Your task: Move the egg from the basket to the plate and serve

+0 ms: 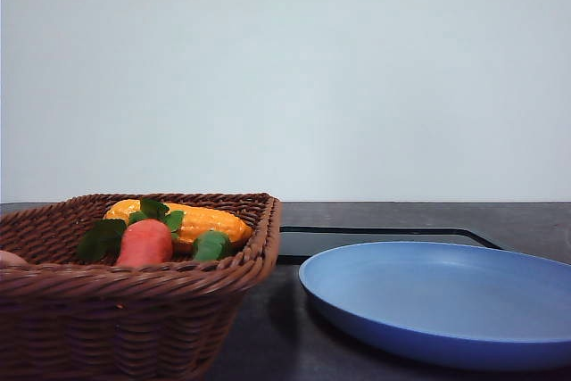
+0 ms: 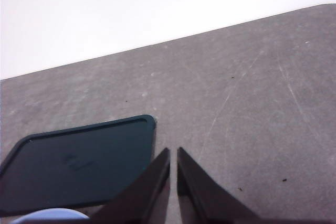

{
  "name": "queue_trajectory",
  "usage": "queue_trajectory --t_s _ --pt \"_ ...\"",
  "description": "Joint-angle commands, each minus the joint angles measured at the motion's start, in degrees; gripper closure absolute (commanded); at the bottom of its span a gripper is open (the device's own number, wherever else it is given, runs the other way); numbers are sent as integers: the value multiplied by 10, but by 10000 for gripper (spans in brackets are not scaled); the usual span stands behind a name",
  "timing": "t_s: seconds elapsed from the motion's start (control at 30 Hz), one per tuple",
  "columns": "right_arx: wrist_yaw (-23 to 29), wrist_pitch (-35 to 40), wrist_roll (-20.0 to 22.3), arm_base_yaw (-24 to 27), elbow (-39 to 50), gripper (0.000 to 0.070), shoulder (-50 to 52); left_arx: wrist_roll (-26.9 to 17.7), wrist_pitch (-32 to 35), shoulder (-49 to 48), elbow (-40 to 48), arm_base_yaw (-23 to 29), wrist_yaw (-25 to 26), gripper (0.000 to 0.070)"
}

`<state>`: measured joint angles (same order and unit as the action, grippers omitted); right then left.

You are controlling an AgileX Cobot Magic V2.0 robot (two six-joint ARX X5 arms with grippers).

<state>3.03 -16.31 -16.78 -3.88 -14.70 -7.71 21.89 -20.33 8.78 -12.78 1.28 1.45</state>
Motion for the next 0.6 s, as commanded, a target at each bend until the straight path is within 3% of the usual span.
queue_trajectory --t_s 0.0,0.23,0.57 --pt "0 -5 -11 0 -27 700 -22 3 5 24 -22 1 13 700" --pt "-13 -68 -3 0 -137 700 -132 -5 5 120 -96 1 57 700" --pt "-143 -167 25 0 -229 700 -295 -51 -15 262 -197 1 210 700"
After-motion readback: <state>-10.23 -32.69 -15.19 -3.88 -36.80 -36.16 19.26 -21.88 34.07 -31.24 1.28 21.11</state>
